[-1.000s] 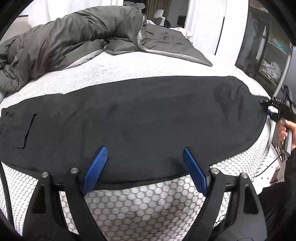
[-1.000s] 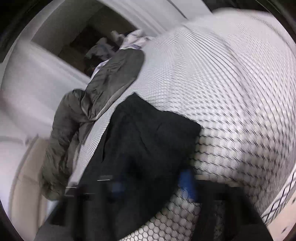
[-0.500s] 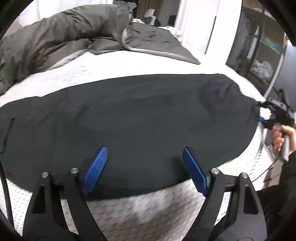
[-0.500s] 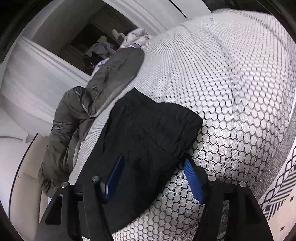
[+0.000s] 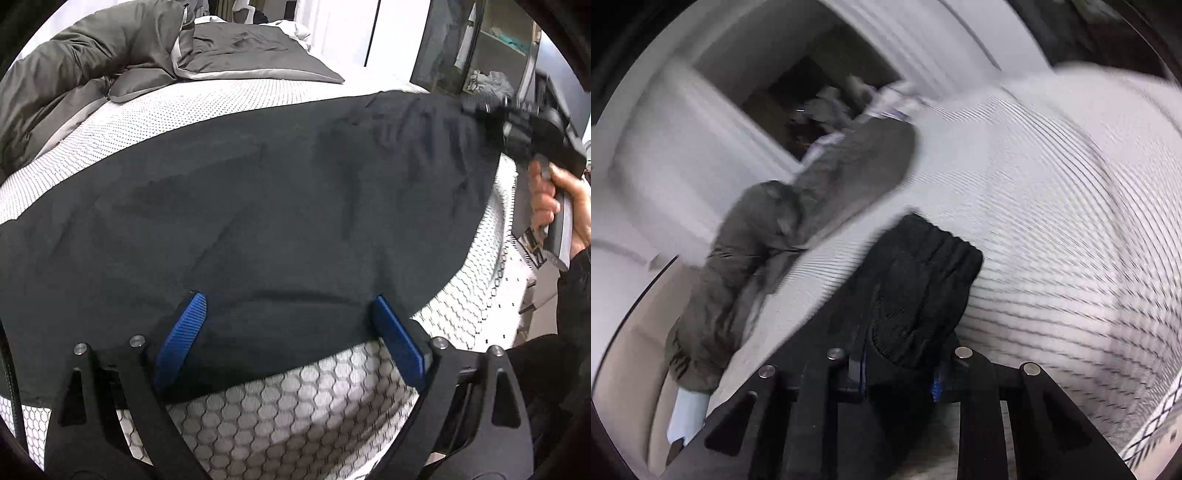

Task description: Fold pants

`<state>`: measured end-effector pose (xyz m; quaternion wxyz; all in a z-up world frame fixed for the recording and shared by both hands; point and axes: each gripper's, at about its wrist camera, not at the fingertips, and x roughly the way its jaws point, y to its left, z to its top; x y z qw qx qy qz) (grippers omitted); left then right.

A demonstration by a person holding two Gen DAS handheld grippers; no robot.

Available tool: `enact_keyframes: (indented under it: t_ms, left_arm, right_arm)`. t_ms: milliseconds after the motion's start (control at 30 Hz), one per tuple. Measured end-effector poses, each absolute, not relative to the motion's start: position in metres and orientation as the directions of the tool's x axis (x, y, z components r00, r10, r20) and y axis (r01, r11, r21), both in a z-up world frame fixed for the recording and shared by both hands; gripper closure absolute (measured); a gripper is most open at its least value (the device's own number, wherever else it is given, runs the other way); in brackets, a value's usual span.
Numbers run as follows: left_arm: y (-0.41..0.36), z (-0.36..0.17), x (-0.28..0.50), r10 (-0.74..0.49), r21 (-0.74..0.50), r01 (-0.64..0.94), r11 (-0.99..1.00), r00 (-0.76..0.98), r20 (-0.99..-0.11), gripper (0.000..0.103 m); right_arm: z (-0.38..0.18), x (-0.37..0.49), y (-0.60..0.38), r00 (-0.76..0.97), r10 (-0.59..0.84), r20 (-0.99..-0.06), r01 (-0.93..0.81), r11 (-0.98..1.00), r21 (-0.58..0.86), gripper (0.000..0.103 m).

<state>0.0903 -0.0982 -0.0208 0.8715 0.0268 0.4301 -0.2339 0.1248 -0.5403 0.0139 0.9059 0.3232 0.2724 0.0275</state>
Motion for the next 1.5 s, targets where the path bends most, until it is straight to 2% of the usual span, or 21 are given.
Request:
enact_keyframes:
  t_ms: [100,200,400,533,567,600,633,667,767,800,867,900,933,967,1033,1067,1167,1267,1367,1433,1500]
  left_arm:
    - [-0.074,-0.011,0.088,-0.486,-0.278,0.438,0.855,0.487,-0.726,0.012]
    - [-0.032,-0.001,0.087,-0.518,-0.376,0.361,0.853,0.508,-0.688,0.012]
    - [0.065,0.007,0.075,-0.468,-0.47,0.177,0.865,0.622,-0.628,0.012]
    - [0.123,-0.004,0.067,-0.4,-0.49,0.053,0.87,0.657,-0.639,0.013]
    - [0.134,-0.007,0.065,-0.383,-0.489,0.027,0.872,0.662,-0.645,0.013]
    - [0.144,-0.009,0.064,-0.366,-0.49,0.001,0.872,0.666,-0.65,0.013]
    - [0.154,-0.011,0.063,-0.351,-0.494,-0.027,0.869,0.67,-0.654,0.013]
    - [0.163,-0.012,0.062,-0.342,-0.504,-0.05,0.862,0.677,-0.651,0.013]
    - [0.174,-0.008,0.056,-0.333,-0.52,-0.065,0.852,0.699,-0.633,0.013]
    - [0.174,-0.005,0.057,-0.339,-0.521,-0.056,0.852,0.7,-0.629,0.013]
    - [0.169,0.0,0.06,-0.345,-0.506,-0.024,0.862,0.704,-0.621,0.013]
    - [0.162,0.002,0.065,-0.331,-0.483,-0.02,0.875,0.704,-0.628,0.013]
    - [0.154,0.002,0.068,-0.306,-0.452,-0.028,0.892,0.699,-0.646,0.013]
    - [0.149,0.0,0.073,-0.292,-0.427,-0.032,0.904,0.684,-0.668,0.016]
    - [0.125,-0.011,0.083,-0.248,-0.343,-0.036,0.938,0.623,-0.742,0.027]
    - [0.115,-0.015,0.083,-0.204,-0.278,-0.031,0.96,0.601,-0.773,0.028]
    - [0.095,-0.017,0.076,-0.125,-0.148,0.013,0.989,0.606,-0.786,0.028]
    - [0.096,-0.012,0.071,-0.169,-0.21,0.009,0.978,0.625,-0.762,0.028]
    - [0.098,-0.002,0.071,-0.181,-0.25,-0.014,0.968,0.653,-0.736,0.028]
    - [0.098,0.005,0.071,-0.163,-0.248,-0.032,0.968,0.673,-0.722,0.028]
    - [0.098,0.011,0.074,-0.167,-0.263,-0.036,0.964,0.686,-0.708,0.027]
  right_arm:
    - [0.044,0.126,-0.499,0.861,0.283,-0.422,0.007,0.824,0.566,0.081]
    - [0.071,0.127,-0.446,0.854,0.352,-0.382,-0.123,0.852,0.51,0.081]
    - [0.101,0.148,-0.316,0.766,0.531,-0.363,-0.386,0.83,0.402,0.081]
    - [0.105,0.159,-0.206,0.643,0.681,-0.35,-0.612,0.732,0.3,0.081]
    - [0.101,0.161,-0.187,0.608,0.707,-0.361,-0.652,0.704,0.282,0.081]
    - [0.089,0.165,-0.156,0.536,0.737,-0.411,-0.707,0.658,0.258,0.076]
    - [0.075,0.169,-0.134,0.463,0.749,-0.474,-0.741,0.621,0.257,0.067]
    - [0.05,0.174,-0.107,0.358,0.736,-0.575,-0.771,0.58,0.263,0.062]
    - [0.007,0.177,-0.086,0.256,0.634,-0.73,-0.768,0.592,0.246,0.059]
    - [0.006,0.177,-0.09,0.249,0.628,-0.737,-0.766,0.594,0.247,0.057]
    - [0.017,0.169,-0.112,0.262,0.645,-0.717,-0.763,0.594,0.255,0.045]
    - [0.021,0.165,-0.124,0.278,0.654,-0.703,-0.76,0.598,0.255,0.033]
    - [0.029,0.16,-0.143,0.31,0.663,-0.681,-0.75,0.611,0.254,0.026]
    - [0.034,0.154,-0.161,0.342,0.662,-0.667,-0.734,0.631,0.25,0.025]
    - [0.038,0.145,-0.198,0.401,0.635,-0.66,-0.686,0.686,0.243,0.025]
    - [0.038,0.134,-0.223,0.432,0.613,-0.662,-0.652,0.719,0.24,0.025]
    - [0.023,0.139,-0.282,0.495,0.511,-0.703,-0.489,0.832,0.261,0.025]
    - [-0.005,0.151,-0.321,0.413,0.55,-0.726,-0.365,0.83,0.421,0.026]
    - [-0.018,0.153,-0.334,0.313,0.681,-0.662,-0.341,0.731,0.591,0.027]
    - [-0.017,0.15,-0.333,0.288,0.699,-0.655,-0.361,0.713,0.601,0.027]
    - [-0.009,0.142,-0.338,0.331,0.666,-0.669,-0.393,0.741,0.544,0.027]
